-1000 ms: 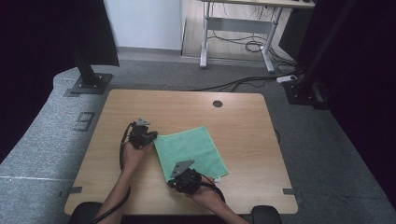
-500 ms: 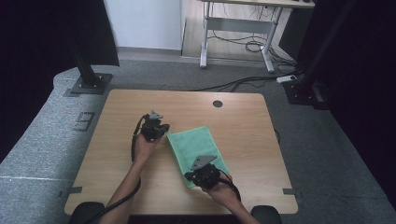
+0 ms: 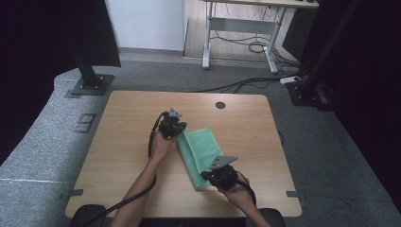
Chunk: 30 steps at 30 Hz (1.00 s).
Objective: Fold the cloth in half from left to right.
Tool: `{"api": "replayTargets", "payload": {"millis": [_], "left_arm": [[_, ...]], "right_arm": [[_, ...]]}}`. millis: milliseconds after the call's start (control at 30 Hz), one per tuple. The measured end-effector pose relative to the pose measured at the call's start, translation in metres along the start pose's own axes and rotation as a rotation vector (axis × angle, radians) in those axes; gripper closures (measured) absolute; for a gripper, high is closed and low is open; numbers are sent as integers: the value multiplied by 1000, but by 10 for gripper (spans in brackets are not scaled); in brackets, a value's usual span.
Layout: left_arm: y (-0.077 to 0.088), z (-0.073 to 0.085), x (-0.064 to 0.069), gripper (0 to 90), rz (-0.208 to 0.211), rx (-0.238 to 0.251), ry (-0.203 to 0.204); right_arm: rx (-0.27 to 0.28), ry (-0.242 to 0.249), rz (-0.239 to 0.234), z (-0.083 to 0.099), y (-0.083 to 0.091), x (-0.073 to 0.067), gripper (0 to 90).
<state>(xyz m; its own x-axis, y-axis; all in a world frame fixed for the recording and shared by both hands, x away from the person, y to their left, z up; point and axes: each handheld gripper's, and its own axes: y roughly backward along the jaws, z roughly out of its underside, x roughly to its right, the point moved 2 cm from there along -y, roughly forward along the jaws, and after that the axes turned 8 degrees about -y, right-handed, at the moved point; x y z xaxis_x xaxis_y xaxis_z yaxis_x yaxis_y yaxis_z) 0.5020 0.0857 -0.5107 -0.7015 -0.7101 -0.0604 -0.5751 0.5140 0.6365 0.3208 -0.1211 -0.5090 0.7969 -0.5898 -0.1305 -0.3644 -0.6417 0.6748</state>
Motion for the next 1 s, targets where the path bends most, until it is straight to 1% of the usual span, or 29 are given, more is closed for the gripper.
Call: {"api": "replayTargets", "payload": {"millis": [267,500,767,1000], "left_arm": [[-15,-12,10,878,11,-2,-27],[-25,-22,16,878,16,6,-33],[-39,-31,24,878,24,16,-41],[-54,-35,30,878,32,0,-51]], "right_arm": [[14,-29,33,8,13,14,873],[23,-51,62,13,22,26,873],[25,-78,83,19,28,37,873],[25,-119,100,30,29,50,873]]}}
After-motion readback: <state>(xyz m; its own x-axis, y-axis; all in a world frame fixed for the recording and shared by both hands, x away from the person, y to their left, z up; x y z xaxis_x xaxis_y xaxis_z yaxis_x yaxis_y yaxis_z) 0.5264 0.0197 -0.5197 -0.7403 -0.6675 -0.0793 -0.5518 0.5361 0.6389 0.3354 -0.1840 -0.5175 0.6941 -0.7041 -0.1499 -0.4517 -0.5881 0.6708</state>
